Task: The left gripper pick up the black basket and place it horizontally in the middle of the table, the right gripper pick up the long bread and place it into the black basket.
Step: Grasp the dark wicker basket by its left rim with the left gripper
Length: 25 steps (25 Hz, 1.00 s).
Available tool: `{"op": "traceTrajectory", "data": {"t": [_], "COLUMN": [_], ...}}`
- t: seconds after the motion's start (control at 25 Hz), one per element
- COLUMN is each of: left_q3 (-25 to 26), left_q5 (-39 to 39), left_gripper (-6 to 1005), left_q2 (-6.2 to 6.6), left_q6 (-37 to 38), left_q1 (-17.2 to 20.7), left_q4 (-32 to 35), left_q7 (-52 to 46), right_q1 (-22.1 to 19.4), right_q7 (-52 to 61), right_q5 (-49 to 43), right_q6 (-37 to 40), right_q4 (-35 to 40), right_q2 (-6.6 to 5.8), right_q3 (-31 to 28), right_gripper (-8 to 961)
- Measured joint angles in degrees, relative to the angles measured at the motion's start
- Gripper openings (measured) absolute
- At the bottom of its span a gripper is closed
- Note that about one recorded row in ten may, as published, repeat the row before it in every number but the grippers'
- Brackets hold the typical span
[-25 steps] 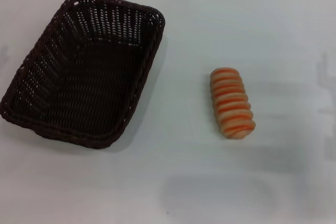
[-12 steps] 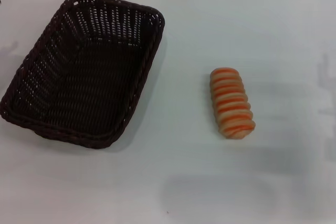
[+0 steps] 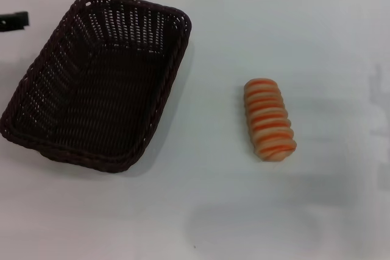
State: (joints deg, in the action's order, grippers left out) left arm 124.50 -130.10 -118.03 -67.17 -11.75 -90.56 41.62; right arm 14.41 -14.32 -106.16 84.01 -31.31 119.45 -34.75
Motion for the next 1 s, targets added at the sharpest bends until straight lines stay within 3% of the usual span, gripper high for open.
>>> {"op": "traceTrajectory", "data": {"t": [0.08, 0.32, 0.4, 1.0], "left_q3": [-2.9, -4.9, -8.3, -9.5], "left_q5": [-4.2, -7.3, -12.4, -15.4], "left_gripper": [845, 845, 845, 844], "left_q2": [0.0, 0.0, -0.11, -0.11], "left_q6": [-2.2, -2.4, -2.4, -2.3], "left_q1": [-0.9, -1.5, -2.9, -5.2], "left_q4": [-1.0, -0.7, 1.3, 6.6], "left_q7": [-2.1, -3.4, -5.4, -5.8], "right_q1": [-0.1, -0.1, -0.1, -0.3], "right_q7": [0.0, 0.0, 0.0, 0.0], "right_q5": [0.0, 0.0, 0.0, 0.0], "right_q6": [0.1, 0.2, 0.2, 0.3], "right_q4": [-0.2, -0.5, -0.5, -0.9], "right_q2": [0.0, 0.0, 0.0, 0.0], "right_q3": [0.0, 0.0, 0.0, 0.0], "right_gripper": [611, 611, 611, 610]}}
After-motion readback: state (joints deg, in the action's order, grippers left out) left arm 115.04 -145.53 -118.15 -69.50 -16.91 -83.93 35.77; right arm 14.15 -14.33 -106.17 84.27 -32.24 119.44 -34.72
